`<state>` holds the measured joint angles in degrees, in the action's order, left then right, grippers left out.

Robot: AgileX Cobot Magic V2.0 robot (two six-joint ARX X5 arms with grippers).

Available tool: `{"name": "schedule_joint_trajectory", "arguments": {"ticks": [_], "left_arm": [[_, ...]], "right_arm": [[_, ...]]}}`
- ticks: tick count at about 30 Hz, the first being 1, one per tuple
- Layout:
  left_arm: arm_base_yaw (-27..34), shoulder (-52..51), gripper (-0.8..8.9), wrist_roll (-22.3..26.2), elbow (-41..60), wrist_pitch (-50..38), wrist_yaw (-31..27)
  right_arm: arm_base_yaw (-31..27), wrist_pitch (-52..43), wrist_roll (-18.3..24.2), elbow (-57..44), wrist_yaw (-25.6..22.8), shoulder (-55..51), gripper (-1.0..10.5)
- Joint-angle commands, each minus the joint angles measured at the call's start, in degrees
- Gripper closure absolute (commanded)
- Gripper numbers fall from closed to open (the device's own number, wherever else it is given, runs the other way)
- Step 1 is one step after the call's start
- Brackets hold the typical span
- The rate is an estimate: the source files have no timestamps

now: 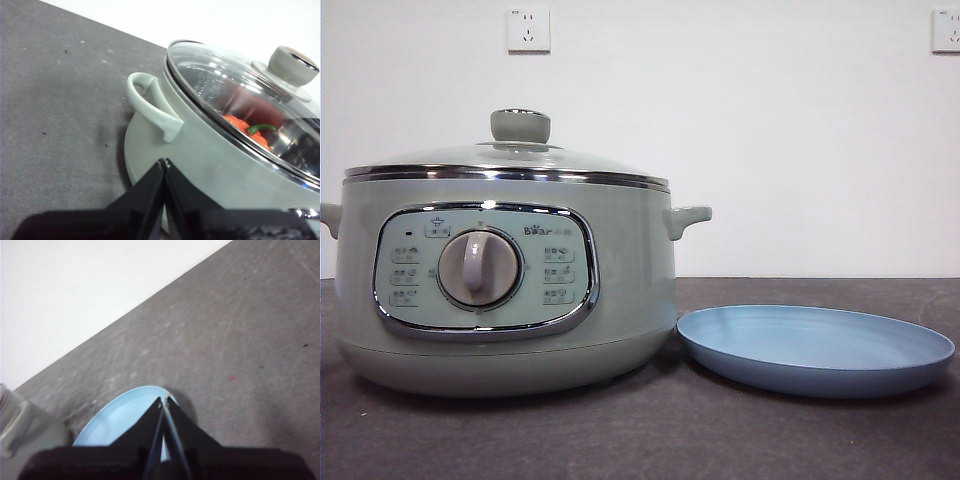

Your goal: Take the pumpkin out from the steamer,put the pumpkin in the blue plate,close the lid

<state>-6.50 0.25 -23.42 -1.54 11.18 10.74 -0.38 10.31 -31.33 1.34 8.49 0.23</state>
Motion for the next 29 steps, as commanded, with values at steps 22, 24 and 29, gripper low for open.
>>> {"name": "schedule_joint_trajectory", "arguments": {"ticks": [22,24,29], "left_arm": [[0.09,28.70,8.20,8.92,-31.36,6.82,0.28],[0.09,31.69,8.20,11.17,-34.62,7.48,0.57],[0.09,39.45,8.20,15.98,-43.52,10.86,6.32]], "right_arm": [[0.13,13.14,13.77,34.34,3.30,23.96,9.6],[0.13,13.60,16.37,38.16,5.27,27.43,9.6],[0.13,16.17,23.89,48.43,11.52,36.61,9.6]]}}
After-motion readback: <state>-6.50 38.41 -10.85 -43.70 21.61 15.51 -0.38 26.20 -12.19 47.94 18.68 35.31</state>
